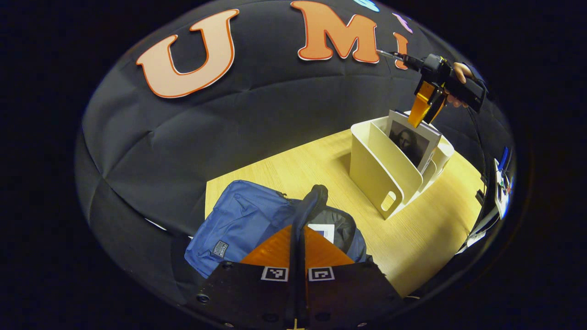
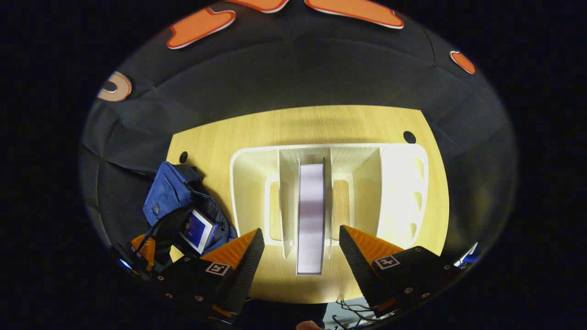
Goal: Open the schoolbag, grab two books from the bookshelf and put them into the schoolbag.
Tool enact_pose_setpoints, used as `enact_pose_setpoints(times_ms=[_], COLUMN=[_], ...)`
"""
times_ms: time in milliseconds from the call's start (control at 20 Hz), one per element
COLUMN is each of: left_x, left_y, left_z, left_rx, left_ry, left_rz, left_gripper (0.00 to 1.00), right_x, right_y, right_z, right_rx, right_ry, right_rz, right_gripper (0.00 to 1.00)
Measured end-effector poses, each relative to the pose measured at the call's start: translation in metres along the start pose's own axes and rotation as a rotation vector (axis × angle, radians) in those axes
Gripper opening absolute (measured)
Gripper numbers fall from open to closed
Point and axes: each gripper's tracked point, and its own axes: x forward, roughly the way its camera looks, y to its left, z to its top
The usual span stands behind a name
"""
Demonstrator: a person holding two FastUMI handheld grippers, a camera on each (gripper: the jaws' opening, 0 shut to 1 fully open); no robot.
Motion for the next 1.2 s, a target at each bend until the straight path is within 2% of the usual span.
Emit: enact_pose_setpoints(times_ms=[150,400,450,500,550,600,650,700,750,800,900,1200], left_x=[0.002,0.006,0.007,0.007,0.006,0.006,0.006,0.005,0.005,0.004,0.003,0.003], left_y=[0.002,0.003,0.003,0.002,0.000,0.000,-0.001,0.000,0.000,-0.001,-0.001,0.000], left_z=[-0.003,-0.006,-0.007,-0.007,-0.007,-0.008,-0.008,-0.008,-0.009,-0.008,-0.007,-0.007], left_rx=[-0.007,-0.022,-0.024,-0.026,-0.027,-0.030,-0.031,-0.033,-0.034,-0.035,-0.033,-0.018], left_ry=[0.005,0.018,0.018,0.021,0.021,0.022,0.023,0.024,0.023,0.022,0.019,0.014], left_rz=[0.001,-0.002,-0.003,-0.005,-0.008,-0.011,-0.012,-0.013,-0.012,-0.013,-0.014,-0.013], left_gripper=[0.02,0.02,0.02,0.02,0.02,0.02,0.02,0.02,0.02,0.02,0.02,0.02], right_x=[0.016,0.028,0.029,0.031,0.031,0.030,0.033,0.032,0.031,0.030,0.019,-0.045], right_y=[-0.002,-0.009,-0.010,-0.013,-0.013,-0.013,-0.013,-0.015,-0.016,-0.014,-0.015,-0.014], right_z=[0.004,0.004,0.004,0.004,0.005,0.006,0.005,0.004,0.003,0.004,0.004,0.004], right_rx=[0.012,-0.004,0.001,0.007,0.014,0.022,0.015,0.007,0.008,0.006,0.005,0.043], right_ry=[0.037,0.071,0.073,0.075,0.078,0.077,0.079,0.081,0.079,0.076,0.062,-0.009], right_rz=[-0.014,-0.045,-0.050,-0.059,-0.059,-0.067,-0.073,-0.079,-0.087,-0.087,-0.079,-0.008], right_gripper=[1.00,0.93,0.77,0.70,0.54,0.48,0.36,0.35,0.24,0.33,0.29,0.27])
